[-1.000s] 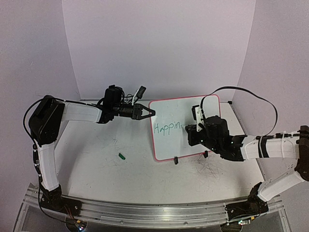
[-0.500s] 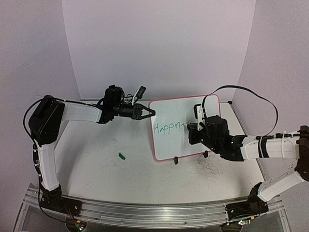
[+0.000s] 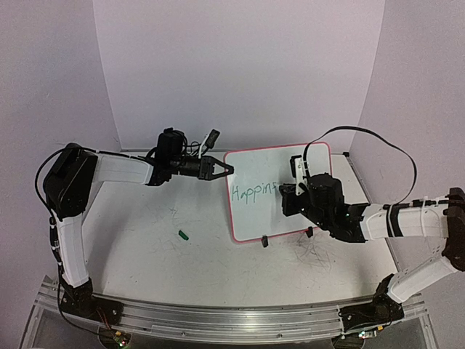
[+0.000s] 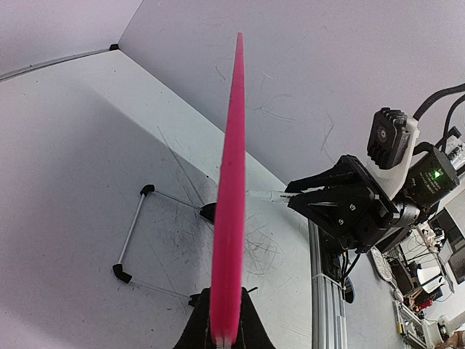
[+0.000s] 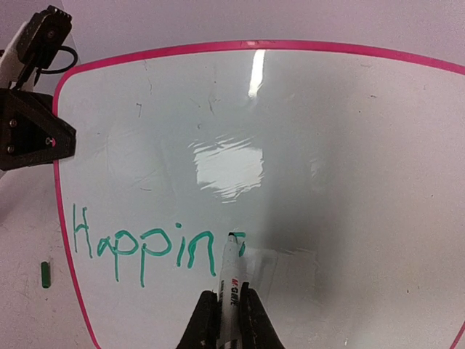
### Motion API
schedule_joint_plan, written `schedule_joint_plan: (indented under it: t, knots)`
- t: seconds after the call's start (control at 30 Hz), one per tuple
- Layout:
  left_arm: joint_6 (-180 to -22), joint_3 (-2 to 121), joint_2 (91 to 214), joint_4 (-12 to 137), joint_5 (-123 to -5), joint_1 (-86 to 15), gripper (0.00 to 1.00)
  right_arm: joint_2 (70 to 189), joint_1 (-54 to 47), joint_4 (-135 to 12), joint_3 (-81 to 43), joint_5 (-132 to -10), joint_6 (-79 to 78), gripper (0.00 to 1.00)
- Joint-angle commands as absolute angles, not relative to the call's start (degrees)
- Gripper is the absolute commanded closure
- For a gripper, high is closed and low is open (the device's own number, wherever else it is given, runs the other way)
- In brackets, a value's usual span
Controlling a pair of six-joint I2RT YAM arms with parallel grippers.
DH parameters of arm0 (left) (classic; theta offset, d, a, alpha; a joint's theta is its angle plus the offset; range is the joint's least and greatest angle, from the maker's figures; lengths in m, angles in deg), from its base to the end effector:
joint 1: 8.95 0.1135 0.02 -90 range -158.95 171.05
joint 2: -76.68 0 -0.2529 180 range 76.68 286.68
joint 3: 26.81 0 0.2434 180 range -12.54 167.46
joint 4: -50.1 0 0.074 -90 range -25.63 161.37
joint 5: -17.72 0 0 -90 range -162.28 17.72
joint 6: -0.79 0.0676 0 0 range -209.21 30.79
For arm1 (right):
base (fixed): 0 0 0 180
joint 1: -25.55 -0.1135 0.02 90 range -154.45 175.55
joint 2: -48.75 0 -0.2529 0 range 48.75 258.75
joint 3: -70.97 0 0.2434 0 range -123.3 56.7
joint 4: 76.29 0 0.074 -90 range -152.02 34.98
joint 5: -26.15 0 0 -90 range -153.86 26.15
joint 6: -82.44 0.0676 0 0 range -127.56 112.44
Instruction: Write a sentence on the whiteboard
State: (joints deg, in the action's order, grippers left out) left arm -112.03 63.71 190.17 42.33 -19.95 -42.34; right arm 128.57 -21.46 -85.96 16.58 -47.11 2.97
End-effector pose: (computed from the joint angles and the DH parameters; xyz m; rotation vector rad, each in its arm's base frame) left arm 0.3514 -0.2957 0.2202 0.8754 1.8049 -1.4902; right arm 0.2383 0.2271 0.2202 -0.3823 1.8162 0.4340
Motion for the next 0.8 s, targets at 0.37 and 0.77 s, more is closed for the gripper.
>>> schedule_joint_plan:
  t: [0.37, 0.77]
  knots:
    - [-110.9, 63.8, 189.9, 43.9, -19.8, -44.4, 1.0, 126.4, -21.4, -82.1, 19.0, -49.2, 4.5, 1.0]
    - [-110.9, 63.7, 189.9, 43.9, -19.8, -44.4, 1.0, 121.7, -21.1, -84.9, 19.3, -47.9, 4.0, 1.0]
